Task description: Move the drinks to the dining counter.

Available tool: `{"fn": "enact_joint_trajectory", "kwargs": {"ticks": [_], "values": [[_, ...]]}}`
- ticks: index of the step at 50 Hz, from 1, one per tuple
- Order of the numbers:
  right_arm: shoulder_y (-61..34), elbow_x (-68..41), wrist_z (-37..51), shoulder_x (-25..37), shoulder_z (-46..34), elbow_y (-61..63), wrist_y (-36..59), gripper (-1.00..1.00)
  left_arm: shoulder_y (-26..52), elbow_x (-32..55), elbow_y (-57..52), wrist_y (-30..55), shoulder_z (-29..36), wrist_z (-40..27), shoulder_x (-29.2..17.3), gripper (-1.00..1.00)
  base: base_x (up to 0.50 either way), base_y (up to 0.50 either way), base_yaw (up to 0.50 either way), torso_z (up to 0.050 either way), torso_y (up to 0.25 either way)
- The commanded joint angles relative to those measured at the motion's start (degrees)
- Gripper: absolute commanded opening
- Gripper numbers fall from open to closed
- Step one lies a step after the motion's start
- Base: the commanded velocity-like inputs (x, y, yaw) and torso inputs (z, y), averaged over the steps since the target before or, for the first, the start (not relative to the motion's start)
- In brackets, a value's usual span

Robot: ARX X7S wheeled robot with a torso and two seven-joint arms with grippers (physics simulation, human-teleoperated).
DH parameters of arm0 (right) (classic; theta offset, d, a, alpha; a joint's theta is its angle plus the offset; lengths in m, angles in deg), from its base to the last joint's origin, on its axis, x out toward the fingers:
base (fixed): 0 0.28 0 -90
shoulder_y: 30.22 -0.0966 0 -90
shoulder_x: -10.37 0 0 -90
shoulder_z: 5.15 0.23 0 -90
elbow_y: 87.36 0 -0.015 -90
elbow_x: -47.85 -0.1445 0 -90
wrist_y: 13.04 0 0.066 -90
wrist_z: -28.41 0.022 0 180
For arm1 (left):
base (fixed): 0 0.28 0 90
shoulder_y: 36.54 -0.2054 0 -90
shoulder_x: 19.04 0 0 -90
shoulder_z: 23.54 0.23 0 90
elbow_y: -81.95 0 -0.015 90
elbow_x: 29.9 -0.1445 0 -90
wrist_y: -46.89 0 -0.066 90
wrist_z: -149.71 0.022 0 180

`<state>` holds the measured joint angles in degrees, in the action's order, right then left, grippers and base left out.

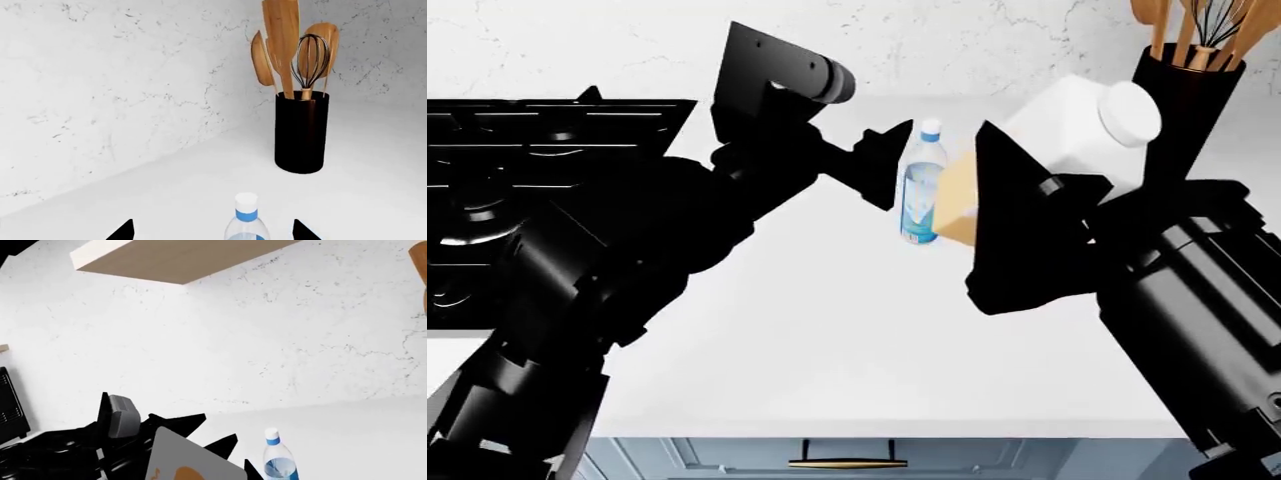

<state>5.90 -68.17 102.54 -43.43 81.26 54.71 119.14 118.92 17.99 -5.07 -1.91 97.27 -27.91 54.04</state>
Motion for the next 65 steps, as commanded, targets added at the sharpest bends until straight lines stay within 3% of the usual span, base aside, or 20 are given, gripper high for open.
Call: {"fn": "enact_joint_trajectory", "kwargs": {"ticks": [1,22,35,50,58,60,65], "values": [[0.05,0.02,-0.44,0.59,0.79,0.30,0.08,-1.00,1.60,-1.45,7.96,-1.84,0.90,2.92,1.70,1.00,0.00,0.00,0.00,0.000,0.000],[1.26,1.22,-1.66,0.99,1.08,-0.14,0.33,-1.00,3.79,-0.61,15.44,-1.66,3.83,10.29,4.27,1.00,0.00,0.00,0.00,0.001,0.000],[1.74,1.97,-2.26,0.96,0.75,-0.42,0.62,-1.00,7.62,-5.99,34.83,-10.68,5.06,15.01,9.72,1.00,0.00,0.00,0.00,0.000,0.001],[3.53,2.09,-2.68,2.20,2.13,0.10,0.21,-1.00,7.94,-5.78,40.94,-10.98,8.46,23.25,12.75,1.00,0.00,0.00,0.00,0.000,0.000],[4.68,2.38,-3.30,2.59,2.83,0.22,0.13,-1.00,10.33,-7.26,50.54,-15.74,9.00,25.15,15.80,1.00,0.00,0.00,0.00,0.000,0.001],[4.86,2.35,-3.32,2.75,3.04,0.31,0.04,-1.00,11.26,-6.49,54.09,-17.46,10.40,26.12,16.81,1.00,0.00,0.00,0.00,0.000,0.000],[5.28,2.11,-3.21,3.23,3.45,0.59,-0.18,-1.00,13.10,4.61,57.78,-21.52,22.59,26.33,16.89,1.00,0.00,0.00,0.00,0.000,0.000]]}}
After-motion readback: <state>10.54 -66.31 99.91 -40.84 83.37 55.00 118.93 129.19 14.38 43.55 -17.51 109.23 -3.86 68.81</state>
